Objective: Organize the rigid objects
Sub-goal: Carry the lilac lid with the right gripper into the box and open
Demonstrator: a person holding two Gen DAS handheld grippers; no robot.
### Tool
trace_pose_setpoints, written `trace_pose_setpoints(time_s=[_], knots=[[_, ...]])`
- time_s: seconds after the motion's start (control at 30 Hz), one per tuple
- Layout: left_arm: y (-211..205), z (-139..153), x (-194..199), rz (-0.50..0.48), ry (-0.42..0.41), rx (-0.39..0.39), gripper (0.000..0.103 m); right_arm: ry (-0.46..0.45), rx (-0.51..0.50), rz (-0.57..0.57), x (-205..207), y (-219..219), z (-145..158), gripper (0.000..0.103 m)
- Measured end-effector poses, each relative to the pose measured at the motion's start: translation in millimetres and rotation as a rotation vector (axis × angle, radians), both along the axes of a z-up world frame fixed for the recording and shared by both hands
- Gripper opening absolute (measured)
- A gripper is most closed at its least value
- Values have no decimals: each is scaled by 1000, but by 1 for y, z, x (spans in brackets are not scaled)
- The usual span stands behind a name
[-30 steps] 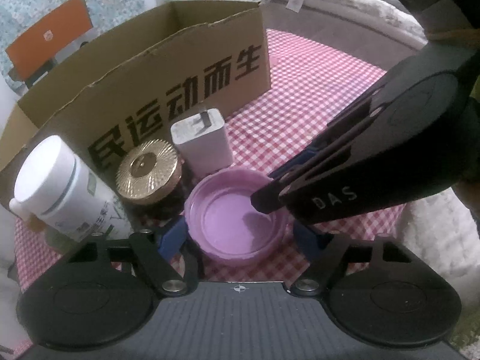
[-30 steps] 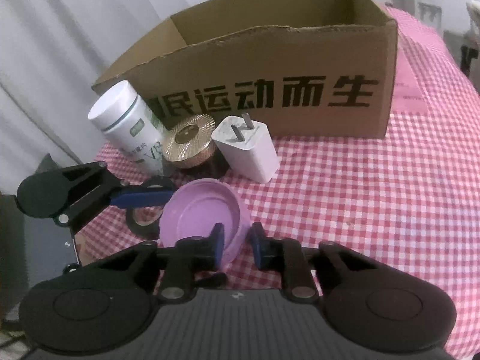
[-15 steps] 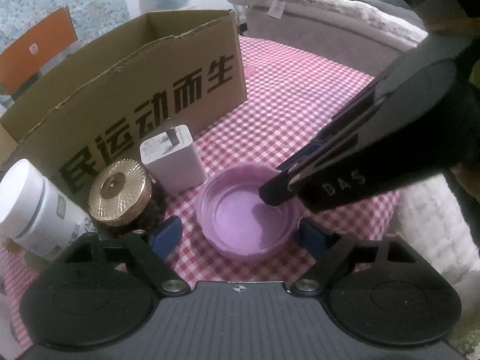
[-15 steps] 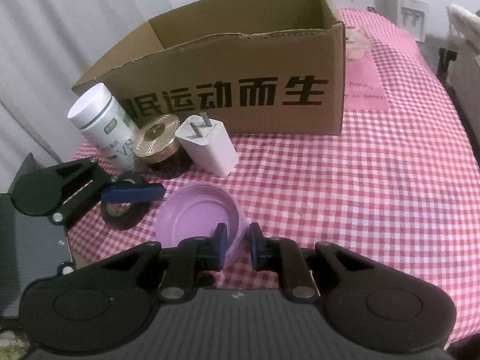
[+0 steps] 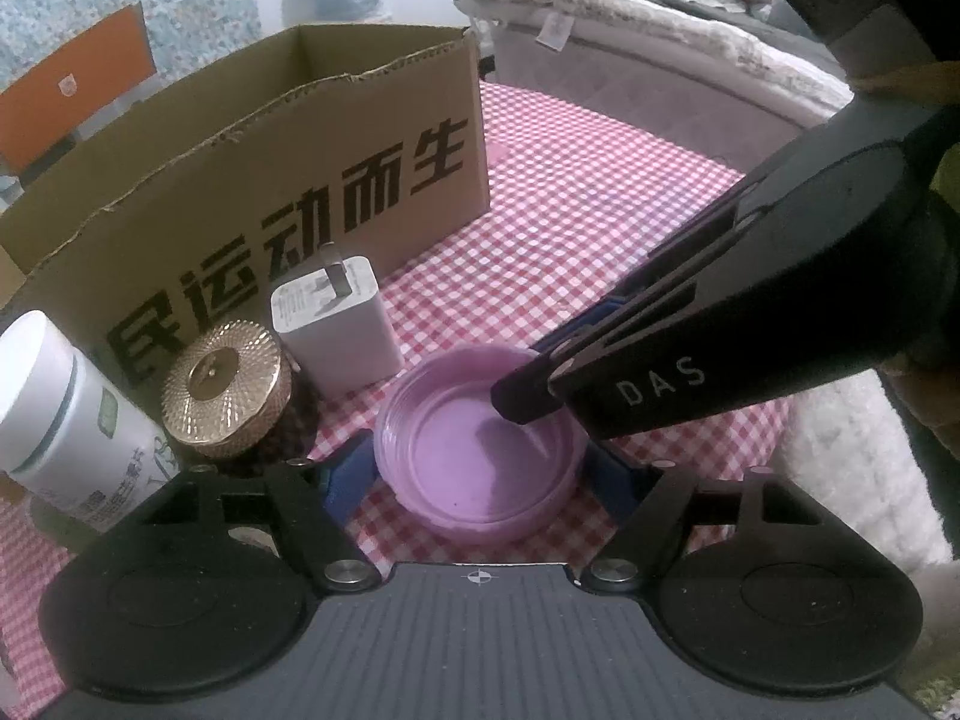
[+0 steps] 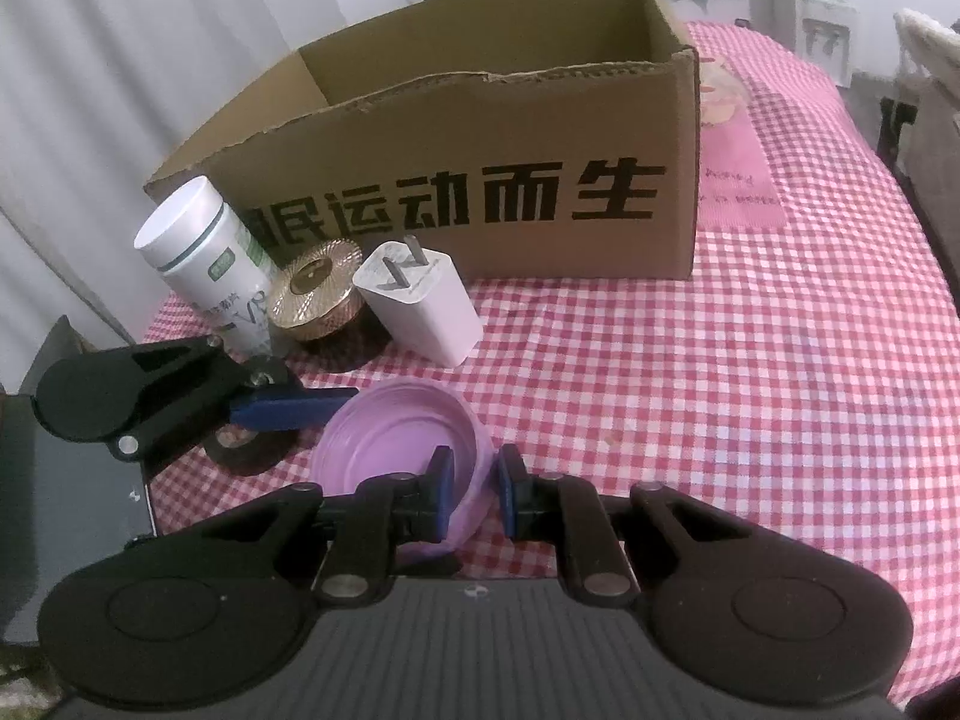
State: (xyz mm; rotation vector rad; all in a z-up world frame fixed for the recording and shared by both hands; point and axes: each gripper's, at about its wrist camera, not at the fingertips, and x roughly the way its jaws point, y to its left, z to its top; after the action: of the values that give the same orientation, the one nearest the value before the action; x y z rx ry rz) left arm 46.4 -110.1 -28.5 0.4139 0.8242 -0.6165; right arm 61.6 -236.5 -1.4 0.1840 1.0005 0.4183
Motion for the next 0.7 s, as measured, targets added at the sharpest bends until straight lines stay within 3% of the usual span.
trace_pose_setpoints(time_s=[0.3, 0.53, 0.7], knots=[[9, 38, -12, 9, -98, -46, 75, -65, -5, -17, -14, 4, 32, 17], [34, 96, -5, 44, -250, -79, 75, -238, -9, 15, -19, 16, 100, 17], [59, 134, 21, 93, -268, -114, 75, -362, -24, 92, -2, 35, 146, 17]])
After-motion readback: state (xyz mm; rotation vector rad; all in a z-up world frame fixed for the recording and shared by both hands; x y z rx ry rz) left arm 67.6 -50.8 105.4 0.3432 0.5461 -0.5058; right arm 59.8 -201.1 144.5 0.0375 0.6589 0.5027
